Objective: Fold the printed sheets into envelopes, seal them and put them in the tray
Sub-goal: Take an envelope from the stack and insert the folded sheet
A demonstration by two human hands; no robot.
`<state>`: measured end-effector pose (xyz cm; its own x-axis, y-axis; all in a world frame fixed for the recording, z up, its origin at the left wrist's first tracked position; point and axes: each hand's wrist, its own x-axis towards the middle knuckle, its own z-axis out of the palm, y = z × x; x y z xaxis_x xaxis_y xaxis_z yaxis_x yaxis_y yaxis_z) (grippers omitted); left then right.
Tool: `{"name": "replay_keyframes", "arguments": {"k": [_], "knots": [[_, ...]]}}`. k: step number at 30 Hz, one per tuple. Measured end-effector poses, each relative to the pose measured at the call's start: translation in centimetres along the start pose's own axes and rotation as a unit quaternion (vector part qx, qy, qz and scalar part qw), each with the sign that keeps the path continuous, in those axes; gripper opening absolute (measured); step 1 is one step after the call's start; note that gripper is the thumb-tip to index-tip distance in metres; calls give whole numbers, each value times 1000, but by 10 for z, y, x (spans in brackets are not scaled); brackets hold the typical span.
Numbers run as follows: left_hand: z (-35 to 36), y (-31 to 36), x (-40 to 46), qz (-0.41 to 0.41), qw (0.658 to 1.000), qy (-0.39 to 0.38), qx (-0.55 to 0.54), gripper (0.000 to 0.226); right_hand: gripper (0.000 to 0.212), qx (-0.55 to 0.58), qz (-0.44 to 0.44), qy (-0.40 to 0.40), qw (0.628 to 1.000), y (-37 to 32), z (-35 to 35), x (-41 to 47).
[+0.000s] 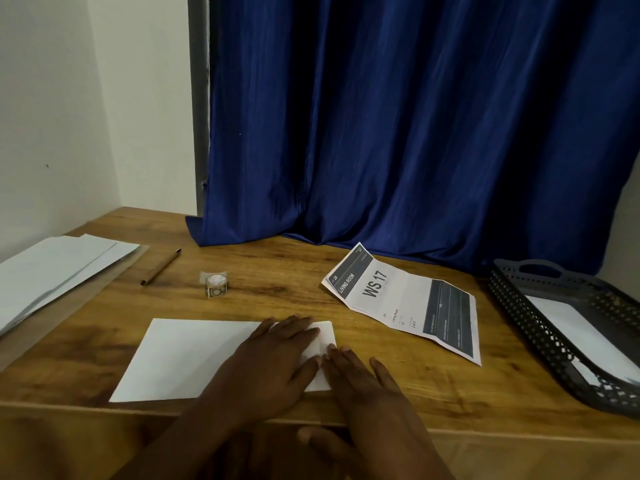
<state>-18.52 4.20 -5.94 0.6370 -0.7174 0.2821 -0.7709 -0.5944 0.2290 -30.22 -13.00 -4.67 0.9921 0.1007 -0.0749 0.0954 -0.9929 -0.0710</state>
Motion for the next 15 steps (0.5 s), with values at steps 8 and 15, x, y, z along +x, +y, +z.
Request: {"name": "replay_keyframes", "arguments": {"k": [8, 15], "knots": [[-40, -19, -47, -20, 998, -16, -49, 72, 86, -12, -17, 174, 985, 6, 12, -19], [-68, -76, -119, -39, 998, -45, 5, 91, 49, 170, -42, 307, 936, 22, 31, -46]]}}
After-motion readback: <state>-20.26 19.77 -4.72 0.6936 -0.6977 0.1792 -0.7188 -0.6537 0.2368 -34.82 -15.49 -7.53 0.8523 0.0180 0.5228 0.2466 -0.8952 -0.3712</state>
